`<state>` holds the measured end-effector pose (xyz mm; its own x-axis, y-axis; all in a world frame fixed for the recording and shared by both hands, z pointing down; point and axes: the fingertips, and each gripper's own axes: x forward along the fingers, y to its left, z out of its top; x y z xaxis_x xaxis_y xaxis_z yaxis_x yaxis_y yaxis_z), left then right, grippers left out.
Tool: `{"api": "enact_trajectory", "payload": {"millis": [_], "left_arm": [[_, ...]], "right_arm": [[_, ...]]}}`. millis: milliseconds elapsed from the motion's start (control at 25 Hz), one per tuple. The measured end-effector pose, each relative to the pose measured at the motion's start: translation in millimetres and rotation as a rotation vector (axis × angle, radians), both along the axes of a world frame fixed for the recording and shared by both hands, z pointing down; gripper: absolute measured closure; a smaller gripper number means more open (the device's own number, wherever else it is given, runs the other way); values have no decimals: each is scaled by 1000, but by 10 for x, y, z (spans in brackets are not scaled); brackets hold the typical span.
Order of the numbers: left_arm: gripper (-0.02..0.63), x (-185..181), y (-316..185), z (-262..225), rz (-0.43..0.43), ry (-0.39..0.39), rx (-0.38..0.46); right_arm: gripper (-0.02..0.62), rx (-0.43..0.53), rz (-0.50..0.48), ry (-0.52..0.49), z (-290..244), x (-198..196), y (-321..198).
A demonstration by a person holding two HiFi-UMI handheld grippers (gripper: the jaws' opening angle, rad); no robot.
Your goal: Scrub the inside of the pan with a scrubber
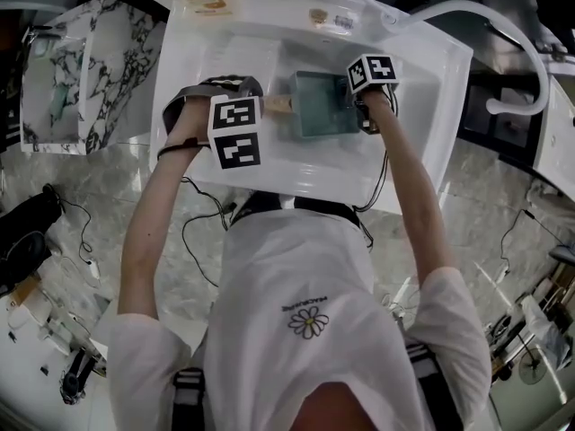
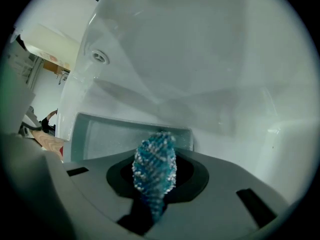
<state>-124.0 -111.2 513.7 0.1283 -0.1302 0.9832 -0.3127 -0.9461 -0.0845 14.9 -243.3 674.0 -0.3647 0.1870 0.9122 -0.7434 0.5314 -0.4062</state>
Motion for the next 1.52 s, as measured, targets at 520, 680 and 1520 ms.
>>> {"api": "enact_trajectory", "payload": {"millis": [520,680,1520], "left_arm": [[468,-54,-2,36,22,-35,2],[468,-64,-5,47,31,-43,2],[468,-93,42,111,49,-64,-8]], "right_arm": [[532,-25,-12,-108,-273,-379,205],[532,-73,20,-210,-478,-651,325],[532,-210,141,-392,-775,-1029,522]]}}
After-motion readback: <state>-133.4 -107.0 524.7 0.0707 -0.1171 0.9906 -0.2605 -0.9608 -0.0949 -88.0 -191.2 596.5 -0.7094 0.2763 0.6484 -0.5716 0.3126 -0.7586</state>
